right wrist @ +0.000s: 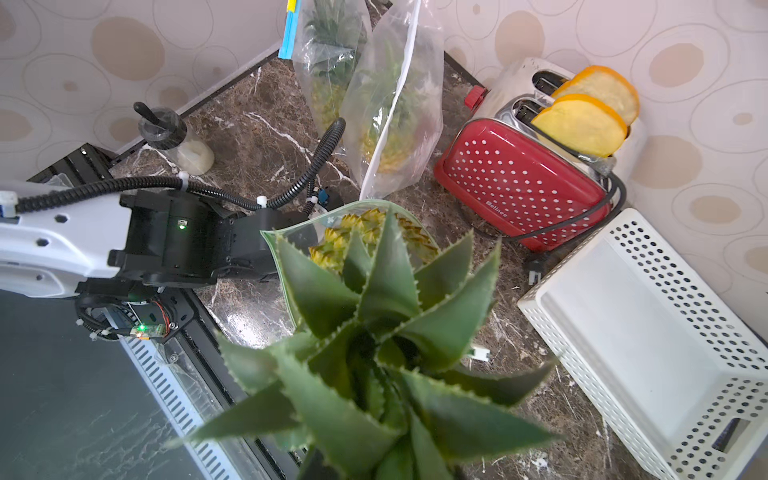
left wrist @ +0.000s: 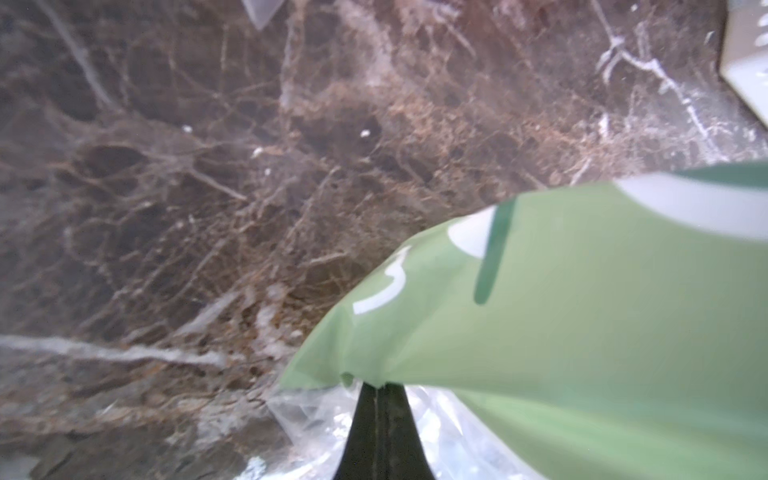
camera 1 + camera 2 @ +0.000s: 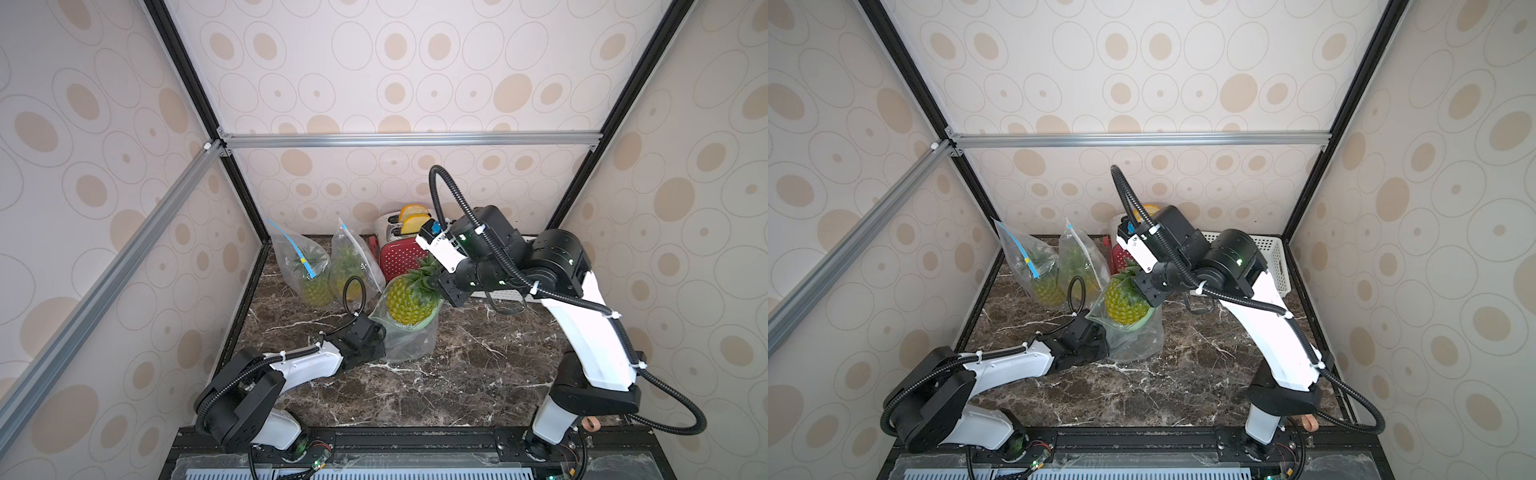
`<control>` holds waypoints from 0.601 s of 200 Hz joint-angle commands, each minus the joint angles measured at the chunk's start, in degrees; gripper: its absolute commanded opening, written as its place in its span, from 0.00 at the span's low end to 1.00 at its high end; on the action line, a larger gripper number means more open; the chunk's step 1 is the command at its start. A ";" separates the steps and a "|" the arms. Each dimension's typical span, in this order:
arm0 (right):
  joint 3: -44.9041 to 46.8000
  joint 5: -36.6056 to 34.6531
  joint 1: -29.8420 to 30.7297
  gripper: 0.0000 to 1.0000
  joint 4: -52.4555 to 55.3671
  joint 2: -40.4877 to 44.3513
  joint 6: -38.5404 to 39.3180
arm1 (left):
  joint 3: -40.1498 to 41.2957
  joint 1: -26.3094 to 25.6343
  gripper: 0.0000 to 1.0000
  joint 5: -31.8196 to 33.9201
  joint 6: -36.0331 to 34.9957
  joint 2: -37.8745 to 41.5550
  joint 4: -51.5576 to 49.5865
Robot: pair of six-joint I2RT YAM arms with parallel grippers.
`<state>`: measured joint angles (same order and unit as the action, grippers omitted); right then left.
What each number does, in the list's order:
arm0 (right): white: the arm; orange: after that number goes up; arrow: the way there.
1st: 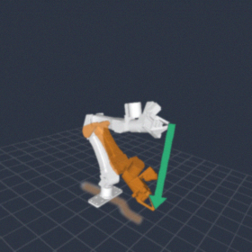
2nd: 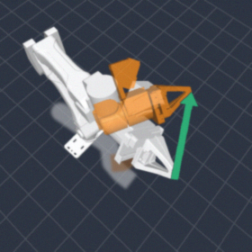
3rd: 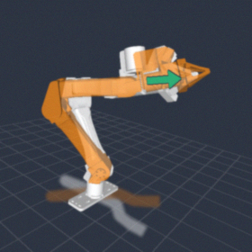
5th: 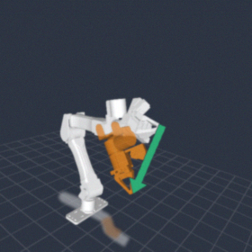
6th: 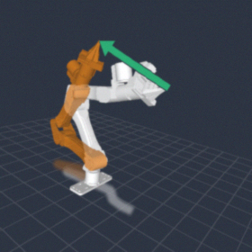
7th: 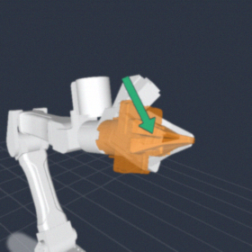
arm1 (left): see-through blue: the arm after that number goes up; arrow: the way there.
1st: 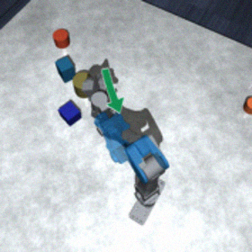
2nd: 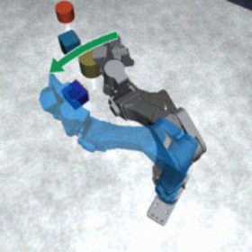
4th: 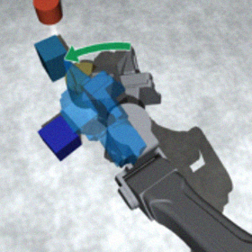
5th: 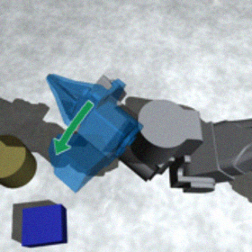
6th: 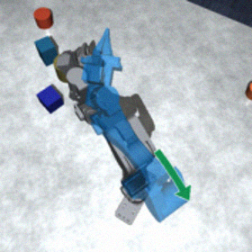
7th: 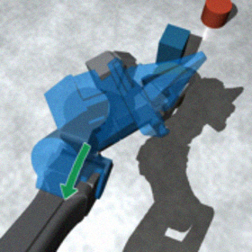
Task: Open the zip-top bag and take out the pineapple
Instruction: Pick up the pineapple from the zipper food storage bag.
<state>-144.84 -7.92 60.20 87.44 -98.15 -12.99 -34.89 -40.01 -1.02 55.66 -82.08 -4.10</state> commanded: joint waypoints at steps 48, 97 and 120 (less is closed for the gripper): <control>1.47 -3.17 -1.59 0.00 -11.60 10.44 4.22 | -3.73 -0.90 0.00 0.93 -1.47 -3.25 -5.04; 2.99 -1.54 -1.75 0.00 -11.68 9.50 4.64 | -7.67 -1.65 0.00 1.50 -2.90 1.96 -7.76; 3.14 -2.95 -1.84 0.00 -11.07 9.45 4.67 | -5.50 -3.19 0.08 3.39 -4.82 10.86 -4.38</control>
<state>-141.32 -9.54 58.52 82.94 -88.88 -9.08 -40.05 -41.30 -0.69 53.49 -79.53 -9.56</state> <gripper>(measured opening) 0.155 0.049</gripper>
